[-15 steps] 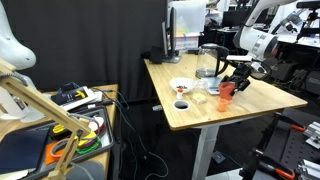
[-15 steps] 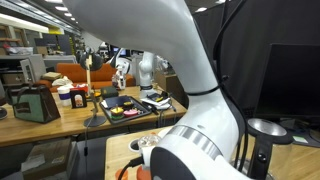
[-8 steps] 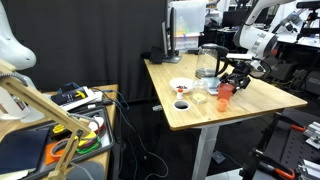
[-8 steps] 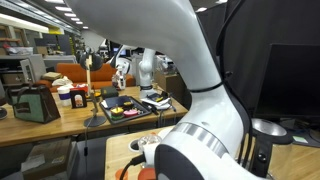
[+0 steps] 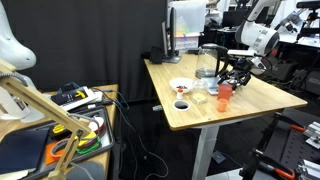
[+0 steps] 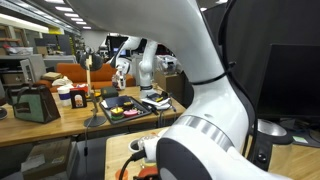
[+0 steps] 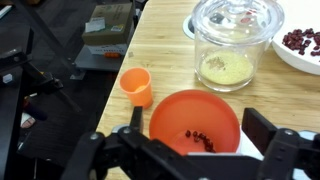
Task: Pour the contents in the red cup into the white bowl on the left
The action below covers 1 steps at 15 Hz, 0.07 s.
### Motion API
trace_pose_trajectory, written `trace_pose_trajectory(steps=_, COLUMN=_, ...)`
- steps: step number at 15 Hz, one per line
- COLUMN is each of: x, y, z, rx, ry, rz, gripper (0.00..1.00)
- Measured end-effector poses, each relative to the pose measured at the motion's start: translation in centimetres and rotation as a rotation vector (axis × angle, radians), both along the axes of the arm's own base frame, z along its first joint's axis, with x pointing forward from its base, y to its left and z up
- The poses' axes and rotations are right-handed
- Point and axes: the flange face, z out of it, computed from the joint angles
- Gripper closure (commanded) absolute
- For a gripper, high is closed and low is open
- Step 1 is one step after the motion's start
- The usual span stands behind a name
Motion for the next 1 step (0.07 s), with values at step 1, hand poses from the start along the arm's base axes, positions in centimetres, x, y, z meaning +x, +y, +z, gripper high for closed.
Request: trace_pose_trajectory(steps=1, x=0.00, y=0.00, z=0.00, rx=0.000, ry=0.000, rz=0.000, gripper=0.00)
